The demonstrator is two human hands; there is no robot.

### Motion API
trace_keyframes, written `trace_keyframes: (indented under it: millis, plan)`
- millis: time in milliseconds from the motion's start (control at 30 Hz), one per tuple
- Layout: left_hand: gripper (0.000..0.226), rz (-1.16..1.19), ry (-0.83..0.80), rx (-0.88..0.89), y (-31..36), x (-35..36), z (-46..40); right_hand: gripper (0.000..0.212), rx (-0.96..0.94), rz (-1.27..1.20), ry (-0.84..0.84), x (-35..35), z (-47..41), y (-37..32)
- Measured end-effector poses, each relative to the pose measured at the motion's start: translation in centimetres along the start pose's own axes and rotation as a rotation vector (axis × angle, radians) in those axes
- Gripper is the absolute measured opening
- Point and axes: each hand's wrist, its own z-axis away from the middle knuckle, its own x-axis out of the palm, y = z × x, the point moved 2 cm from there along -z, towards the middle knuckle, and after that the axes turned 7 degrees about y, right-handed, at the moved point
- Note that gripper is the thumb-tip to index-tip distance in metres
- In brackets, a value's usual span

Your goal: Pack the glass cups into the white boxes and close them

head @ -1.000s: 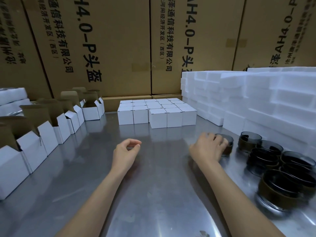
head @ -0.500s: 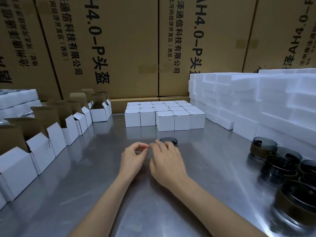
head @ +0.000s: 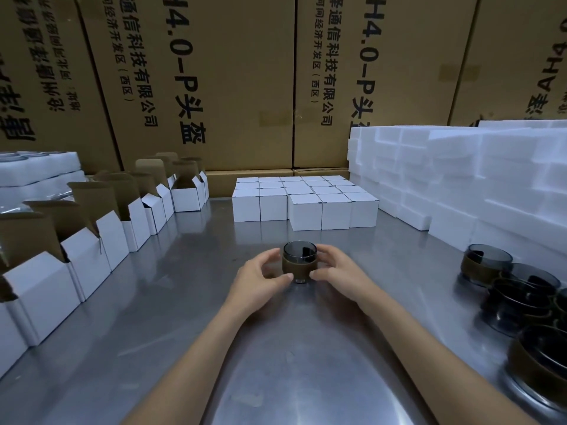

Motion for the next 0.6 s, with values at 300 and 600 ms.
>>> trace_keyframes:
  millis: [300, 600]
  plan:
    - [0.062, 0.018, -0.075, 0.075, -0.1, 0.0, 0.0, 0.050, -0.151, 0.168, -0.029, 0.5, 0.4, 0.1]
    - [0.065, 0.050, -0.059, 0.201, 0.9, 0.3, 0.6, 0.064, -0.324, 0.184, 0.024, 0.7, 1.7, -0.9]
